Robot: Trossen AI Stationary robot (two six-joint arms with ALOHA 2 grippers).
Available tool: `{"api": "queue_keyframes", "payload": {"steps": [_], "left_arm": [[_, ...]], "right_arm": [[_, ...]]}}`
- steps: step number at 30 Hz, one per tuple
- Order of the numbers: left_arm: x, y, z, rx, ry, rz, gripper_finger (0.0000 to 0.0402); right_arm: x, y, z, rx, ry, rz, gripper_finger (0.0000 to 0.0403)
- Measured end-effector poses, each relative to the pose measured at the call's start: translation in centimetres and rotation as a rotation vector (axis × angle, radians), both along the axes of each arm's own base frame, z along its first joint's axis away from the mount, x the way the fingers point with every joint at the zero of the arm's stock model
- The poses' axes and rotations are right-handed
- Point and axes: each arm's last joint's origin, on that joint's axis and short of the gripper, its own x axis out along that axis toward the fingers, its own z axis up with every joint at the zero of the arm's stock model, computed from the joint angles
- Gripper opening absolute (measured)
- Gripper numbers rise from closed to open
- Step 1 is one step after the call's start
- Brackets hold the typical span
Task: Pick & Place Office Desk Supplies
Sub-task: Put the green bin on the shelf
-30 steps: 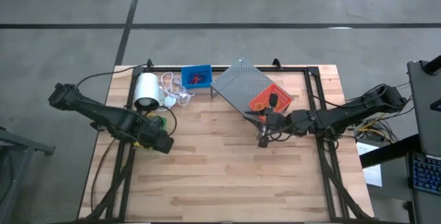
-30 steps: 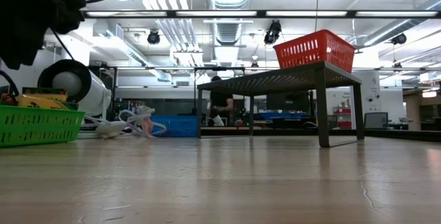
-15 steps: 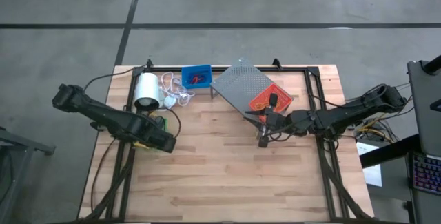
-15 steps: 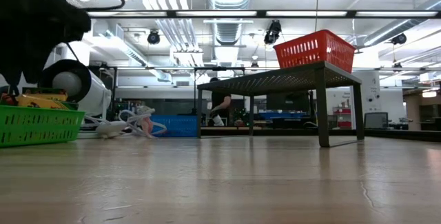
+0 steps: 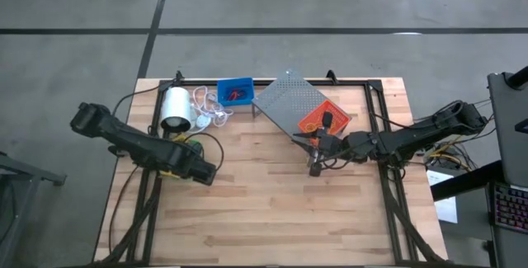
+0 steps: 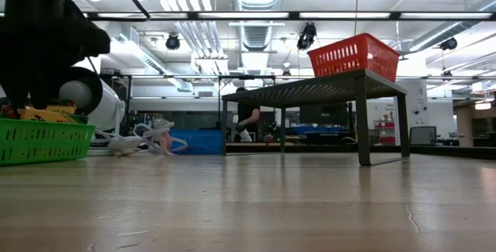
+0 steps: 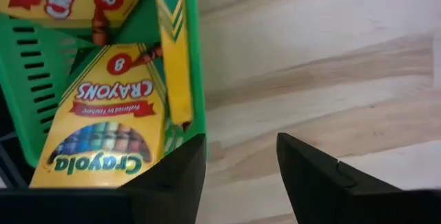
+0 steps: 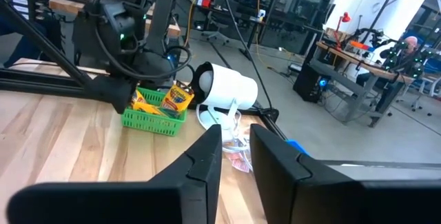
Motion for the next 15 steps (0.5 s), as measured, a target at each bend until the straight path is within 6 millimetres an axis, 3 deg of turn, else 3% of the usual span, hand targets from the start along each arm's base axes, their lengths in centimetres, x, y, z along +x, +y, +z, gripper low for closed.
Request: {"api": "queue_keyframes", "payload": {"steps": [6,15], "left_arm": [[0.1,0.3,-0.2,0.068,-0.015,0.002,0.0184],[-0.7,1.2,-2.1,0.072,0.034,0.050,0.0178]], "right_arm": [[0.0,0.0,0.0,0.000,0.000,0.000,0.0081],[0.0,0.0,0.0,0.000,0.000,0.000,0.0081]]}}
